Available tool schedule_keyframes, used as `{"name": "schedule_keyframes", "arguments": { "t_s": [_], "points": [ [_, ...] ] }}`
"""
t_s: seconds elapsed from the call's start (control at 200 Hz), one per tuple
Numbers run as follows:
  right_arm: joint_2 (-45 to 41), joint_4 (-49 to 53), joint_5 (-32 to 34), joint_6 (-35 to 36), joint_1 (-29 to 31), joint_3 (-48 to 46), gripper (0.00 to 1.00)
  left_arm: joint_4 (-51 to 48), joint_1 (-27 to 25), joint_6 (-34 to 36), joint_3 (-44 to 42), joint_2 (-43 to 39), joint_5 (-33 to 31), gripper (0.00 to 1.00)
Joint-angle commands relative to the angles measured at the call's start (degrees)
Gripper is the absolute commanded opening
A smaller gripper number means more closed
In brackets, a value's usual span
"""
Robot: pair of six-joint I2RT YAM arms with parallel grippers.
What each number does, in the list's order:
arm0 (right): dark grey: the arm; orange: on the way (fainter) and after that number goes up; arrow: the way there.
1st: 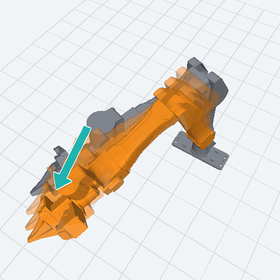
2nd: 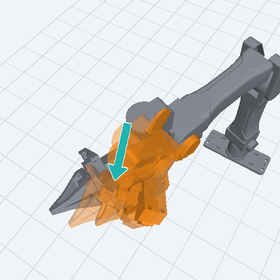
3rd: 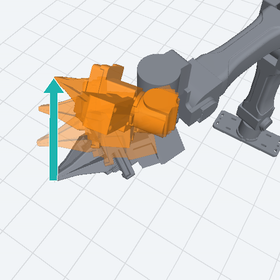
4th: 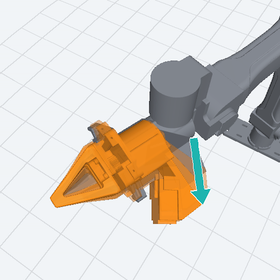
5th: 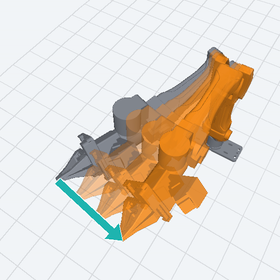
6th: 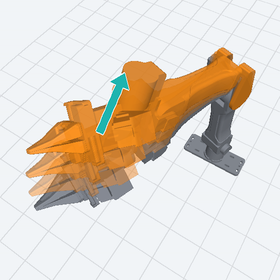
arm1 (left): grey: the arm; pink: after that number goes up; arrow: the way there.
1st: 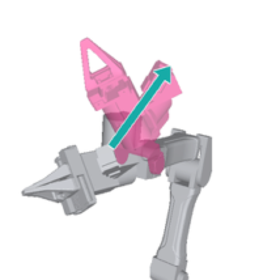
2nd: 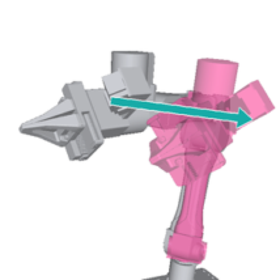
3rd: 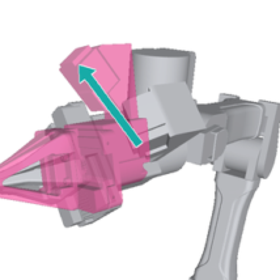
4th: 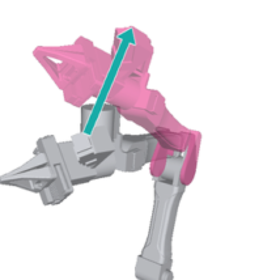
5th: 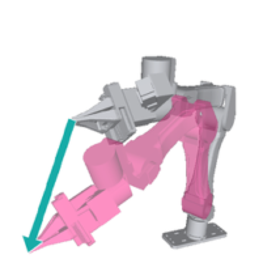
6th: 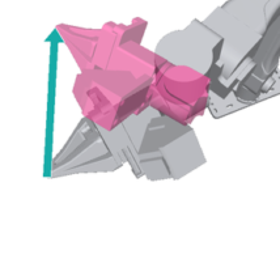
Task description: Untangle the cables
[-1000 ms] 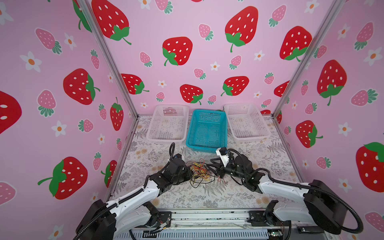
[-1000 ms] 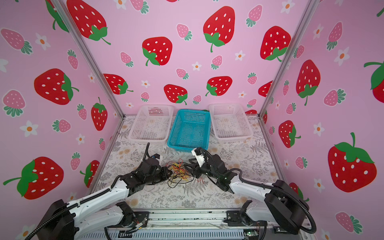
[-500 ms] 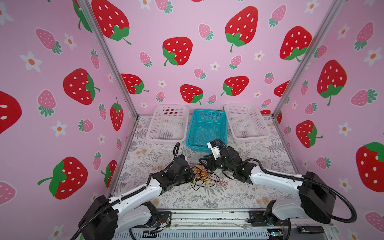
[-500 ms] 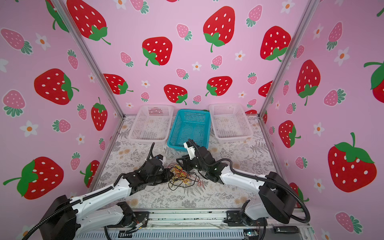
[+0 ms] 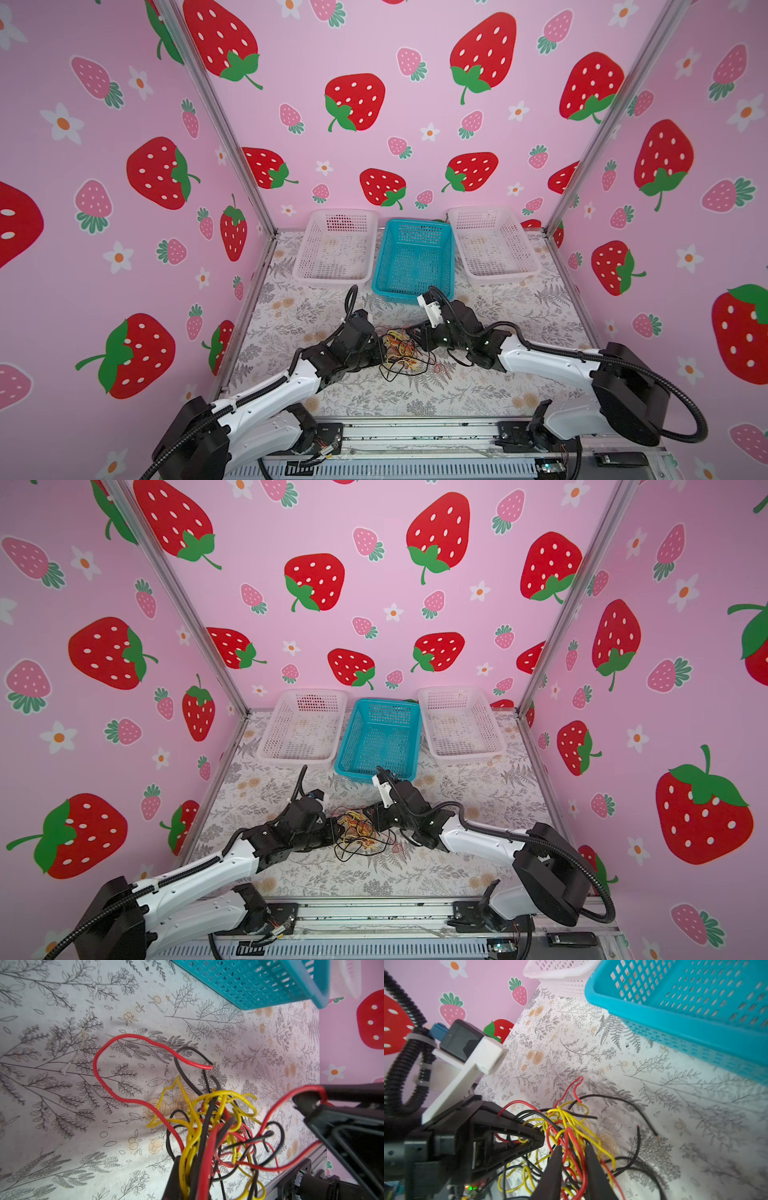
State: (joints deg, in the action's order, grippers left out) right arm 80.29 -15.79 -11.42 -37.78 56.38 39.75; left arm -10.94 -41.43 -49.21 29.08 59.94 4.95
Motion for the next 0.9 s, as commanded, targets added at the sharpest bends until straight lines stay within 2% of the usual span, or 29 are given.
{"name": "schedule_keyframes", "arguments": {
  "t_s": [0.0, 0.055, 0.72, 0.895],
  "points": [
    [-1.66, -1.98, -0.8, -0.64, 0.31, -0.12, 0.08, 0.92, -0.24, 0.51, 1.41, -0.15, -0.47, 0.0],
    [-3.16, -0.78, 0.59, 0.06, 0.31, 0.24, 0.0, 0.77, -0.24, 0.6, 1.09, -0.33, -0.6, 0.0],
    [-30.69, 19.25, 15.96, 10.82, 0.27, 8.51, 0.0, 0.92, -0.25, 1.3, -3.24, 2.01, -1.7, 0.0],
    [-35.39, 24.0, 20.57, 12.78, 0.24, 11.62, 0.0, 0.31, -0.25, 2.0, -3.28, 2.64, -2.48, 0.0]
  ]
}}
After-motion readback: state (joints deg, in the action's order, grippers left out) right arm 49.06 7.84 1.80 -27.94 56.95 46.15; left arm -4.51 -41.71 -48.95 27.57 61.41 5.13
